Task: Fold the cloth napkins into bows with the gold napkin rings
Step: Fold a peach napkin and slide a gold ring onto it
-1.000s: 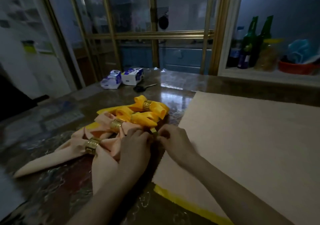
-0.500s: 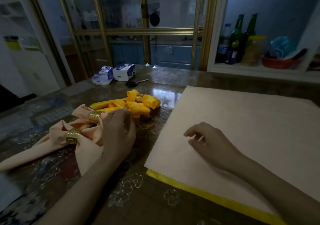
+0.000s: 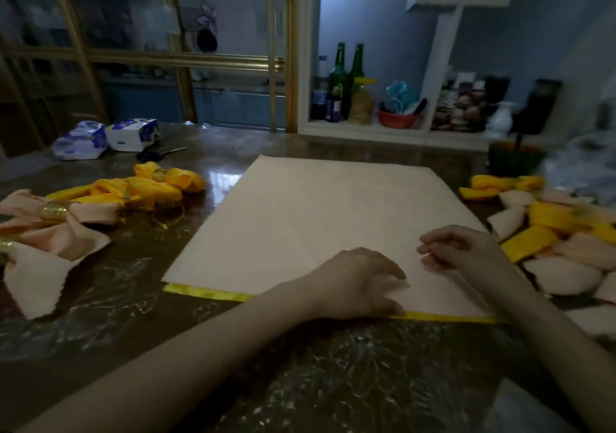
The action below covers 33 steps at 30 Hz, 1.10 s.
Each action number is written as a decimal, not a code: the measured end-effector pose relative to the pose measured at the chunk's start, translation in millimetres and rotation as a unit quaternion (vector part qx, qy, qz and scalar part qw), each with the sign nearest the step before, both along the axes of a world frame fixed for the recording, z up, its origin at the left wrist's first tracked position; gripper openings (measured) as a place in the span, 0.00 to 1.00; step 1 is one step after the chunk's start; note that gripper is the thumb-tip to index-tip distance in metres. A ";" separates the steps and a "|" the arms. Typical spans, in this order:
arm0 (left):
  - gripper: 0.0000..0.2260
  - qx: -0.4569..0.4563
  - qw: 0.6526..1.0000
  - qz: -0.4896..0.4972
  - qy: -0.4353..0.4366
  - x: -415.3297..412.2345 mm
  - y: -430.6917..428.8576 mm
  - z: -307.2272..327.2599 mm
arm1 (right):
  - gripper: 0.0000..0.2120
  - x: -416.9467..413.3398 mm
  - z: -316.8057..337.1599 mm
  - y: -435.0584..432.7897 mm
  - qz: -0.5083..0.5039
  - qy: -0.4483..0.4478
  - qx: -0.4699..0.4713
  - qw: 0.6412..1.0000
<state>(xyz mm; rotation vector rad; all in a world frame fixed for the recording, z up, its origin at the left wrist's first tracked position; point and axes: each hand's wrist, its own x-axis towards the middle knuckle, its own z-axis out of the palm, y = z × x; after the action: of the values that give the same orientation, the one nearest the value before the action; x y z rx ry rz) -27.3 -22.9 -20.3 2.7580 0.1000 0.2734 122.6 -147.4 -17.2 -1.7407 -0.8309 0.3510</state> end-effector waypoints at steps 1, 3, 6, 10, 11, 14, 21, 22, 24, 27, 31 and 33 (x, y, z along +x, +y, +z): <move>0.20 -0.007 1.000 -0.016 0.011 11.6 -12.7 -2.9 | 0.12 4.8 -2.3 -7.7 -0.013 -0.002 -0.002 1.000; 0.18 0.016 0.999 -0.027 0.014 19.3 -17.0 -7.3 | 0.12 9.0 -3.7 -5.3 -0.022 0.018 -0.002 1.000; 0.15 0.055 0.998 -0.044 -0.008 22.5 -17.4 -11.8 | 0.12 11.7 -1.9 -8.4 -0.015 0.010 -0.012 1.000; 0.13 0.042 0.997 -0.062 -0.034 22.2 -16.2 -14.7 | 0.11 9.1 2.7 -10.7 0.008 -0.010 -0.040 0.999; 0.12 0.016 0.998 -0.058 -0.035 22.7 -15.1 -14.9 | 0.11 9.1 4.7 -11.5 0.008 -0.014 -0.046 0.999; 0.11 -0.059 0.997 -0.048 -0.016 23.7 -11.2 -15.1 | 0.09 13.6 10.1 -17.7 0.017 -0.024 -0.068 0.997; 0.16 -0.025 0.999 -0.018 0.008 22.0 -11.0 -16.0 | 0.06 19.2 7.6 -22.2 0.021 -0.015 -0.103 0.994; 0.16 0.025 1.000 -0.014 0.005 24.3 -17.3 -18.1 | 0.06 18.9 7.4 -22.5 0.021 -0.015 -0.104 0.994; 0.16 0.114 0.993 -0.022 0.022 32.7 -33.0 -18.1 | 0.07 19.4 10.6 -25.3 0.014 -0.007 -0.096 0.995; 0.18 0.139 0.987 -0.021 0.081 48.2 -50.6 -15.9 | 0.06 24.0 19.3 -32.9 -0.007 -0.011 -0.081 0.997; 0.19 0.010 0.992 -0.039 0.123 47.6 -59.6 -9.3 | 0.07 35.1 29.5 -50.9 -0.039 -0.006 -0.035 0.999; 0.19 -0.123 0.984 -0.035 0.127 29.9 -53.1 -0.5 | 0.07 37.3 34.6 -56.5 -0.039 -0.003 -0.015 0.999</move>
<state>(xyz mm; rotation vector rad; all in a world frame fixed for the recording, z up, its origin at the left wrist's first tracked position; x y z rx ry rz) 2.6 -76.0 -20.8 2.5304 0.0944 -0.1065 159.9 -203.9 17.4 -1.7969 -0.7637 0.3079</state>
